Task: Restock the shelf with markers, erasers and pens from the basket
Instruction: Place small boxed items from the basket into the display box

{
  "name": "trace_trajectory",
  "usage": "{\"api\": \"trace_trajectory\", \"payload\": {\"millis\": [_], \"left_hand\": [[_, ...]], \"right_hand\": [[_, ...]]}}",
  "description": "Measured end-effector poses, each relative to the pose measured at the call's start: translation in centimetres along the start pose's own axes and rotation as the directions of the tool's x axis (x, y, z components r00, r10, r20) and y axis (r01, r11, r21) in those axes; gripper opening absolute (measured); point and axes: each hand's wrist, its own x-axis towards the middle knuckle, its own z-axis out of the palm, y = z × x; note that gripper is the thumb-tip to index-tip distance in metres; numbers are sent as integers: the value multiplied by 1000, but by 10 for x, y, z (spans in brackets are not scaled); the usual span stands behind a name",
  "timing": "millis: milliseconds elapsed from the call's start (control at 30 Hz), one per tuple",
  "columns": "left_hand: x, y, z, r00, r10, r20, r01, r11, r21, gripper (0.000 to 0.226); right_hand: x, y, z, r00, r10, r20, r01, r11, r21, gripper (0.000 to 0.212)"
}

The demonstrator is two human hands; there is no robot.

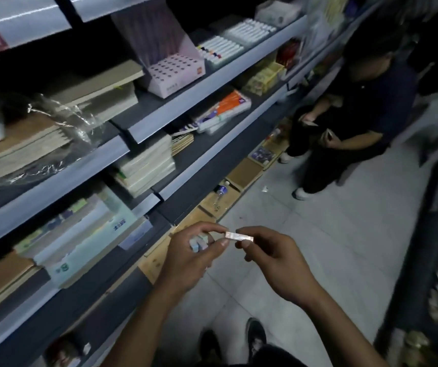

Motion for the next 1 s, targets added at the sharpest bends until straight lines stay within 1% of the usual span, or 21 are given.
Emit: {"api": "trace_trajectory", "payload": {"millis": [100, 233, 367, 500, 667, 1000], "left_hand": [[14, 1, 5, 995, 42, 89, -46, 998, 50, 17], [36, 5, 18, 985, 76, 157, -88, 993, 74, 19], [68, 11, 38, 979, 75, 190, -99, 988, 118, 18], [112, 20, 64, 971, 100, 215, -135, 978, 157, 18], [179, 41, 113, 966, 144, 217, -182, 969, 168, 25], [314, 99, 239, 967, 159, 200, -201, 956, 213, 20]], "right_hand": [[-2, 4, -4, 996, 35, -76, -36, 999, -22, 17], [1, 7, -15, 986, 63, -154, -61, 998, 13, 17], [18, 14, -37, 974, 72, -213, -64, 997, 45, 16], [46, 21, -69, 967, 75, -244, -56, 995, 82, 18], [95, 35, -134, 961, 69, -268, -48, 995, 84, 18], [206, 54, -302, 957, 17, -290, 7, 997, 82, 17]]}}
